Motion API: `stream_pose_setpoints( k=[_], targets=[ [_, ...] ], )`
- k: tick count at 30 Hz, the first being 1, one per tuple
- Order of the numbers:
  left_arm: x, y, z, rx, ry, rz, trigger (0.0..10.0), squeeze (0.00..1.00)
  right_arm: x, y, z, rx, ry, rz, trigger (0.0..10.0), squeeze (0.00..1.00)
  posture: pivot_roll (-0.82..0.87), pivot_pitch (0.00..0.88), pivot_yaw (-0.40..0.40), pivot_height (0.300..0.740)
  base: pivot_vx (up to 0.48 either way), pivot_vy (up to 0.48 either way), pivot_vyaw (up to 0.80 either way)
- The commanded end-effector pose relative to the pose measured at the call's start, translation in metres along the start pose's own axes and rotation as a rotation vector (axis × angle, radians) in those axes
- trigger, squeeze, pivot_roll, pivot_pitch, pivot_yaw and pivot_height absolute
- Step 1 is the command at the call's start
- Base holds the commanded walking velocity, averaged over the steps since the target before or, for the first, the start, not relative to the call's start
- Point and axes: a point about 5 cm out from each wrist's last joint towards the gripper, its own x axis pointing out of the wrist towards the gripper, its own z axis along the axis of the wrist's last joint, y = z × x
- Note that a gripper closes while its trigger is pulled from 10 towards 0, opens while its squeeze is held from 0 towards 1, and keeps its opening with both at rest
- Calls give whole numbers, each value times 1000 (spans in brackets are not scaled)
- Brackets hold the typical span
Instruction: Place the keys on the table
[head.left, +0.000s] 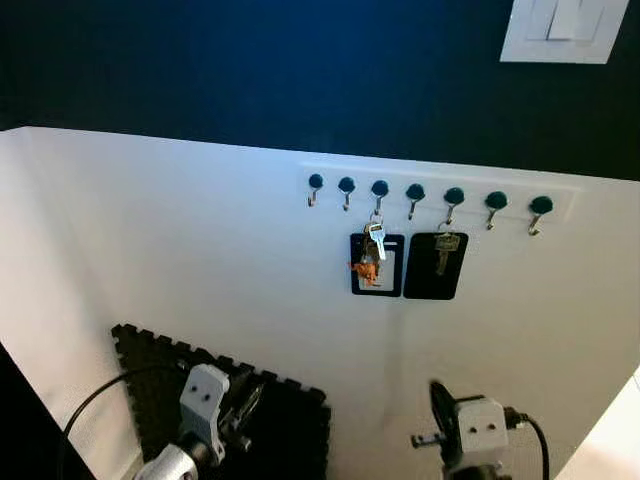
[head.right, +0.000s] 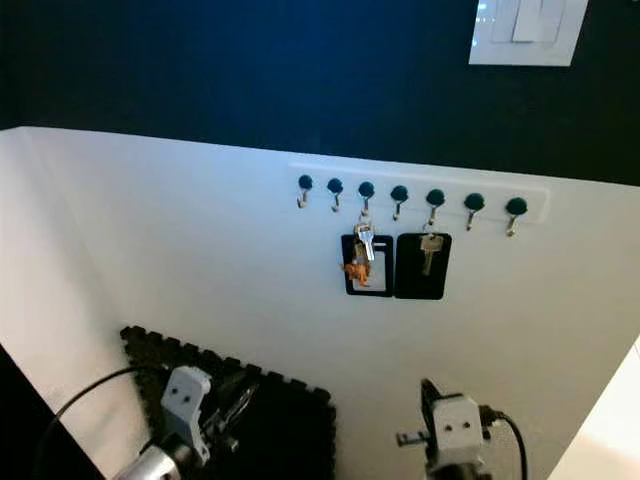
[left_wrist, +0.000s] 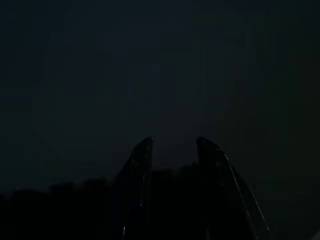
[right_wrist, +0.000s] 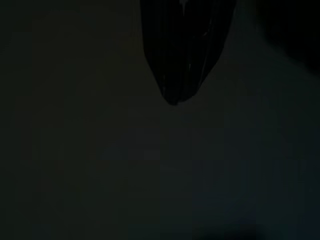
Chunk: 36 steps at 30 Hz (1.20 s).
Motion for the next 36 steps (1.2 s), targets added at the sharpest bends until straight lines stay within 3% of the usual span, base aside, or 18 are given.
stream_pose_setpoints(
  k=[1,6,8,15,22,23,24,25,26,29,30,31,32,33,34,36],
  targets=[
    [6,-3,4,-48,-13,-18,10000,0,4,0,11,-23,-58,-3,10000,0,23,47,31,740,0,0,0],
    [12,-7,11,-70,-33,-39,10000,0,20,-2,31,-18,-146,-50,10000,0,15,48,30,740,0,0,0],
    [15,-8,15,-43,-48,-48,10000,0,27,-2,40,-7,-178,-56,10000,0,14,52,25,740,0,0,0],
    [26,-9,29,-44,-92,-59,10000,0,45,5,68,15,-272,-19,10000,0,16,51,10,740,0,0,0],
    [27,-11,34,-39,-103,-66,10000,0,51,18,75,36,-290,67,10000,0,15,52,9,740,0,0,0],
    [27,-11,34,-35,-100,-67,10000,0,50,21,75,46,-284,83,10000,67,15,52,9,740,0,0,0],
    [27,-11,34,-35,-100,-67,10000,0,50,21,75,46,-284,83,10000,67,15,52,9,740,0,0,0],
    [28,-12,33,-30,-97,-72,10000,0,50,25,75,54,-281,91,10000,318,15,52,9,740,0,0,0],
    [28,-13,33,-24,-92,-79,10000,0,50,29,76,68,-280,98,10000,922,19,53,7,740,0,0,0],
    [28,-13,34,-20,-90,-77,10000,0,51,32,78,75,-280,100,10000,953,18,52,7,740,0,0,0],
    [27,-13,34,-15,-88,-77,10000,0,52,34,79,79,-280,96,10000,867,20,53,8,740,0,0,0],
    [27,-13,34,-12,-86,-77,10000,0,52,36,79,82,-279,94,10000,655,20,53,8,740,0,0,0],
    [27,-13,34,-12,-86,-77,10000,0,52,36,79,82,-279,94,10000,655,20,53,8,740,0,0,0],
    [27,-13,34,-10,-84,-77,10000,0,53,37,80,94,-278,89,10000,451,22,53,8,740,0,0,0],
    [27,-13,34,-8,-83,-78,10000,0,54,37,80,104,-276,86,10000,0,22,53,8,740,0,0,0],
    [27,-13,34,-6,-81,-80,10000,0,55,38,80,131,-269,79,10000,0,23,52,8,740,0,0,0]
  ],
)
